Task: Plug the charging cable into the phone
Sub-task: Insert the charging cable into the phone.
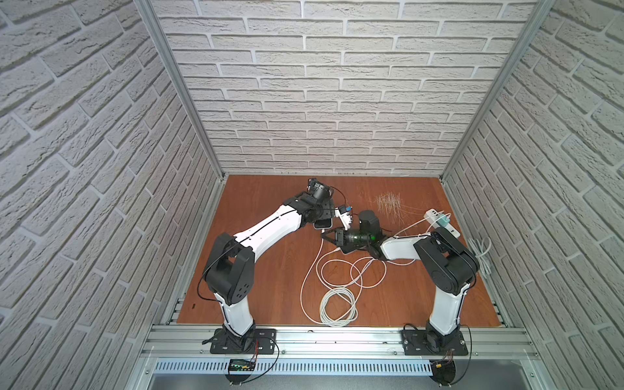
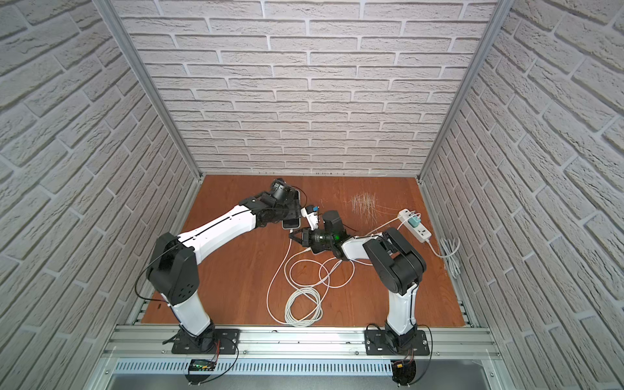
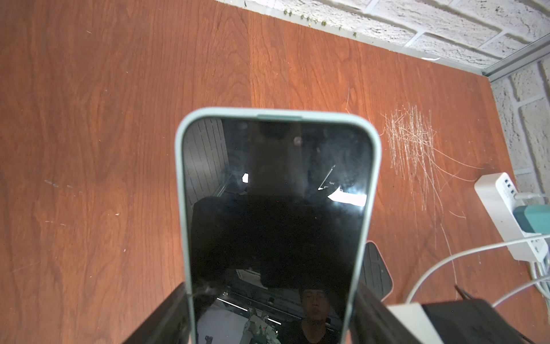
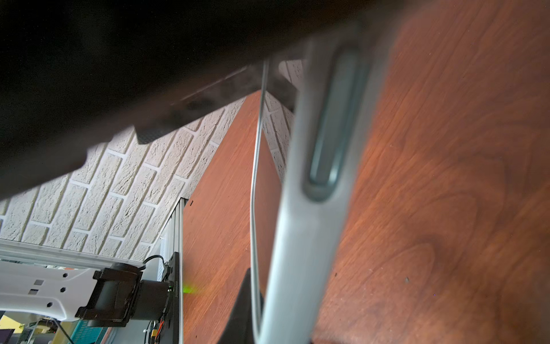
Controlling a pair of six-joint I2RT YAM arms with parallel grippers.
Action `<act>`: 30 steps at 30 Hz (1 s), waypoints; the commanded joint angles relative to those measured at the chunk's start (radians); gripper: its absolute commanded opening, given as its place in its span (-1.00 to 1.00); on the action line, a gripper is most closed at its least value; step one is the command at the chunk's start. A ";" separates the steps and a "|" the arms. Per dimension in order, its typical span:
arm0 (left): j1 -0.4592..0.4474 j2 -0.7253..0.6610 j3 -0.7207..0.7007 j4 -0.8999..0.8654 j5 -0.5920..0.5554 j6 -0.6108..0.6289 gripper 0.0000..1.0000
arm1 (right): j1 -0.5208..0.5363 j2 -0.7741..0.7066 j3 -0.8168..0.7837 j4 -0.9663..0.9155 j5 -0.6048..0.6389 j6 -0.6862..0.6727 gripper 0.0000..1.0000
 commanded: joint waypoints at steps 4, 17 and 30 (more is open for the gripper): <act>-0.016 -0.043 -0.012 0.034 0.062 -0.008 -0.52 | -0.006 -0.029 0.008 0.076 0.010 -0.002 -0.93; -0.035 -0.027 0.019 -0.058 0.093 0.092 -0.52 | -0.012 -0.035 0.003 0.079 0.010 -0.007 -0.93; -0.094 -0.029 -0.057 -0.075 0.046 0.042 -0.54 | -0.021 -0.042 -0.015 0.127 0.019 0.016 -0.93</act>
